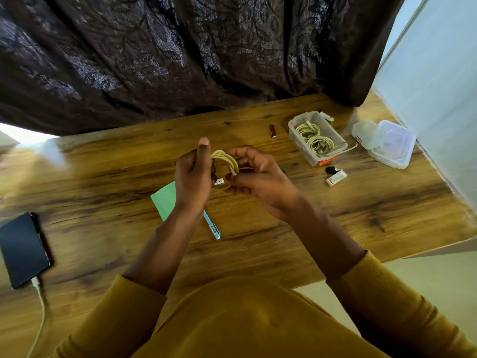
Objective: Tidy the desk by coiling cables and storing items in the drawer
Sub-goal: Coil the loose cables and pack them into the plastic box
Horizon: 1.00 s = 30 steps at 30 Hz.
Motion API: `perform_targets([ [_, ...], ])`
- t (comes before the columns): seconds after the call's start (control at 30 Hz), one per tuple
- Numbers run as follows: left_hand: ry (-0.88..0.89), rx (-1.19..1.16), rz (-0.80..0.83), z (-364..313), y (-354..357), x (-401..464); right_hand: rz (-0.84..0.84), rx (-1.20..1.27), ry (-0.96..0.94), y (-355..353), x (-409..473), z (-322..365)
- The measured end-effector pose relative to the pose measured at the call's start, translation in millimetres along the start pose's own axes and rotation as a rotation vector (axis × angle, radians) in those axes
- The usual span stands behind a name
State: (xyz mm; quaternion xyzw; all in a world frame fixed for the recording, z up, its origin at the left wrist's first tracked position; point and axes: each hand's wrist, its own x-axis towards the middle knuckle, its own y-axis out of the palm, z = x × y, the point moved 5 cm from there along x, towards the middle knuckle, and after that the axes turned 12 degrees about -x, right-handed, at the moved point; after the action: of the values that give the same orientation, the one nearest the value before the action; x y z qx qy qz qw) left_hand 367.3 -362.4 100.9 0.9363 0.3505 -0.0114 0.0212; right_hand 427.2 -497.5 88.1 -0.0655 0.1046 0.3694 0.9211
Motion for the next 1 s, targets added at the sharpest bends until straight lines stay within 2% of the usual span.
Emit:
perform_targets([
  [0.23,-0.002,0.000,0.003,1.1,-2.4,1.8,-0.001,-0.127,-0.049,-5.1,-1.5,4.1],
  [0.47,-0.042,0.013,0.105,0.5,5.6,-1.8,-0.058,-0.348,-0.167,-5.8,4.3,8.8],
  [0.63,-0.120,0.015,0.095,0.3,1.0,-1.3,-0.115,-0.366,-0.247,-10.9,5.6,4.1],
  [0.8,-0.246,-0.083,0.070,3.8,-6.6,-0.1,-0.126,-0.348,-0.270,-17.7,4.3,0.3],
  [1.0,-0.277,-0.171,0.151,7.5,-15.7,5.0,-0.093,-0.303,-0.286,-21.0,4.1,0.6],
])
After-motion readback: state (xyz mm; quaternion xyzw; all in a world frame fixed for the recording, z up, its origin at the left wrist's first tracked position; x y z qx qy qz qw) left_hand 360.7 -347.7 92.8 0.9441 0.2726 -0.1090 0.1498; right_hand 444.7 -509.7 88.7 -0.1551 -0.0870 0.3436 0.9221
